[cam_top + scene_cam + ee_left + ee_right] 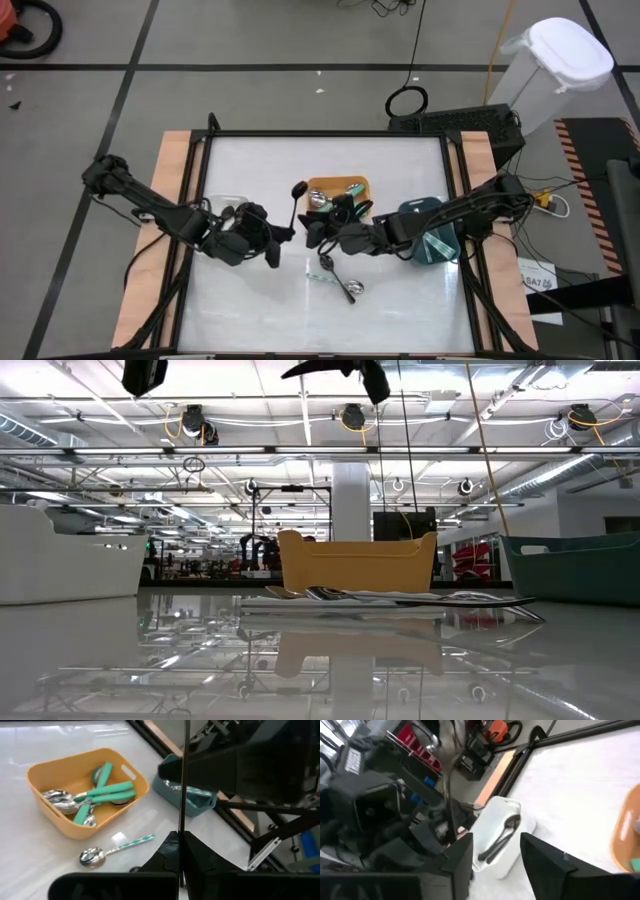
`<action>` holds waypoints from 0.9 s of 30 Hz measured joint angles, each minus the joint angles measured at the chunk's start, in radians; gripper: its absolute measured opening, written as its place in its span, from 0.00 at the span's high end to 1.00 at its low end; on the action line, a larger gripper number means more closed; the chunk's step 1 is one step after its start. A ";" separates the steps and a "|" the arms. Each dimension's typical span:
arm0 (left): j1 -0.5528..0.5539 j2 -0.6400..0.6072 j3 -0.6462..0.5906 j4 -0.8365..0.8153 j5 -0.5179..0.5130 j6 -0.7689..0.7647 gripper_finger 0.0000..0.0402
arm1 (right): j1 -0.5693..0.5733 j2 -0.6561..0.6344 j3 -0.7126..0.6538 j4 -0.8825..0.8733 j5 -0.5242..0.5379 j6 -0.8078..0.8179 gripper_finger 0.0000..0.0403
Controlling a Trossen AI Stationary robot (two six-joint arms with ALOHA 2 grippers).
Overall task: Sort silverware by color (type)
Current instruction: Put the black spoon into the white bin
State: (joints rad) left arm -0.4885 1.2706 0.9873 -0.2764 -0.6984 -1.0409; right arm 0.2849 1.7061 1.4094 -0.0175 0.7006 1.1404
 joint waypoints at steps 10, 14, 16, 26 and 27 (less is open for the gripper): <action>-0.003 -0.061 0.000 -0.056 -0.002 -0.001 1.00 | 0.011 -0.020 -0.001 -0.129 -0.083 0.007 0.60; -0.003 -0.112 0.000 -0.079 -0.003 -0.016 1.00 | 0.012 -0.041 0.000 -0.202 -0.120 0.017 0.60; -0.003 -0.143 -0.001 -0.105 -0.003 -0.020 1.00 | 0.012 -0.050 -0.001 -0.228 -0.131 0.015 0.60; -0.006 -0.301 -0.001 -0.251 0.015 -0.013 1.00 | 0.012 -0.078 -0.001 -0.402 -0.254 -0.083 0.60; -0.006 -0.315 -0.001 -0.263 0.024 -0.015 1.00 | 0.012 -0.078 -0.001 -0.409 -0.272 -0.089 0.60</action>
State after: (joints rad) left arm -0.4950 0.9559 0.9867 -0.5397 -0.6747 -1.0560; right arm 0.2966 1.6279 1.4082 -0.4263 0.4287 1.0519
